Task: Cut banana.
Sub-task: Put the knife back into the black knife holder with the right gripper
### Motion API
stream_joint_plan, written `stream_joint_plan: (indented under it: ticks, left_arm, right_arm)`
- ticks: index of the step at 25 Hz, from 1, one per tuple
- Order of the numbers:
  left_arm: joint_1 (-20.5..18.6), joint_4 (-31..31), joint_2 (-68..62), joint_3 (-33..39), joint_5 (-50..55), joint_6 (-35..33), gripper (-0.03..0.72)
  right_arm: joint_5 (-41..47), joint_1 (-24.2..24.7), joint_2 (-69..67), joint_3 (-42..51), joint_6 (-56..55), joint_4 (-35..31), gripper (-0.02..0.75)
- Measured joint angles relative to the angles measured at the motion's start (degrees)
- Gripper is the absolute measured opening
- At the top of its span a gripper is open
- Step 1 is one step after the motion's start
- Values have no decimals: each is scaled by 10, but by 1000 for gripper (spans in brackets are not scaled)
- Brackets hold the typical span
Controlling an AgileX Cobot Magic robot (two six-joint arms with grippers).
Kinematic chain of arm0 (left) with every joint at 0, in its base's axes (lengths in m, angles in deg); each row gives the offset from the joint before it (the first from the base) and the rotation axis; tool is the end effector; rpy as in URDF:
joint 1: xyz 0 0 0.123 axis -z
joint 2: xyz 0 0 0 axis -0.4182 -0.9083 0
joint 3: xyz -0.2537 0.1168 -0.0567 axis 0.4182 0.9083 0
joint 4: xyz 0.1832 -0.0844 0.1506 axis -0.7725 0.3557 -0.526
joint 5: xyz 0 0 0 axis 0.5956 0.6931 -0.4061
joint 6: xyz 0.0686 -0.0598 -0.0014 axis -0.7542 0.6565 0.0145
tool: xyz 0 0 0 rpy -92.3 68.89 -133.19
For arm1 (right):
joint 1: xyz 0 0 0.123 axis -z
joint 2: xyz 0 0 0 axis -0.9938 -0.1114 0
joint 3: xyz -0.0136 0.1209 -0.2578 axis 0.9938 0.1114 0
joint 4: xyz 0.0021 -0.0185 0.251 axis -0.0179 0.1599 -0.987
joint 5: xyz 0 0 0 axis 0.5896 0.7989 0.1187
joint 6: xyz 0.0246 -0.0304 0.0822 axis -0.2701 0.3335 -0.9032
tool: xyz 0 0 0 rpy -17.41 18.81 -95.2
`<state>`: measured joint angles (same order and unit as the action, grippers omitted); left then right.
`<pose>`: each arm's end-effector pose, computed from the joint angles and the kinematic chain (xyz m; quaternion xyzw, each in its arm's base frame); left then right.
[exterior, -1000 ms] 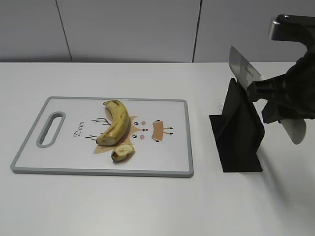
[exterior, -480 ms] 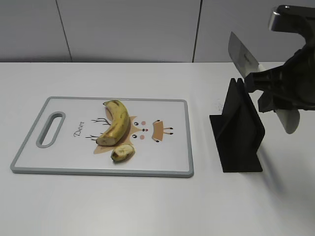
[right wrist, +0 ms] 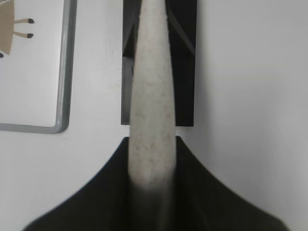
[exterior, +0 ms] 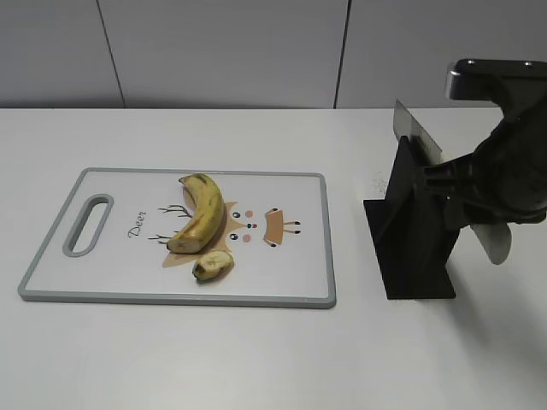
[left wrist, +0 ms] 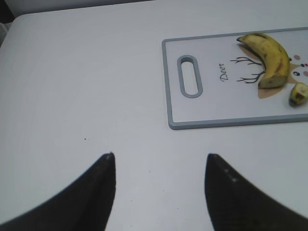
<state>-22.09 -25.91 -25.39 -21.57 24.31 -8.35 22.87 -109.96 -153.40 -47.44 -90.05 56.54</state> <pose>0.0112 -0.0042 0.2795 0.1053 0.8699 0.0133 0.4817 0.2428 0.1098 0.2383 0.0068 0.9769 0.0462 0.2085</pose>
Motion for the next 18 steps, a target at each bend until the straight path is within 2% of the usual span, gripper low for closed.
stream_joint_plan:
  ticks: [14, 16, 18]
  left_arm:
    - [0, 0, 0, 0, 0, 1, 572]
    - [0, 0, 0, 0, 0, 1, 572]
    - [0, 0, 0, 0, 0, 1, 572]
  right_arm:
    - [22, 0, -20, 2, 3, -34, 161]
    - [25, 0, -20, 2, 3, -38, 201]
    - [27, 0, -20, 2, 4, -47, 301]
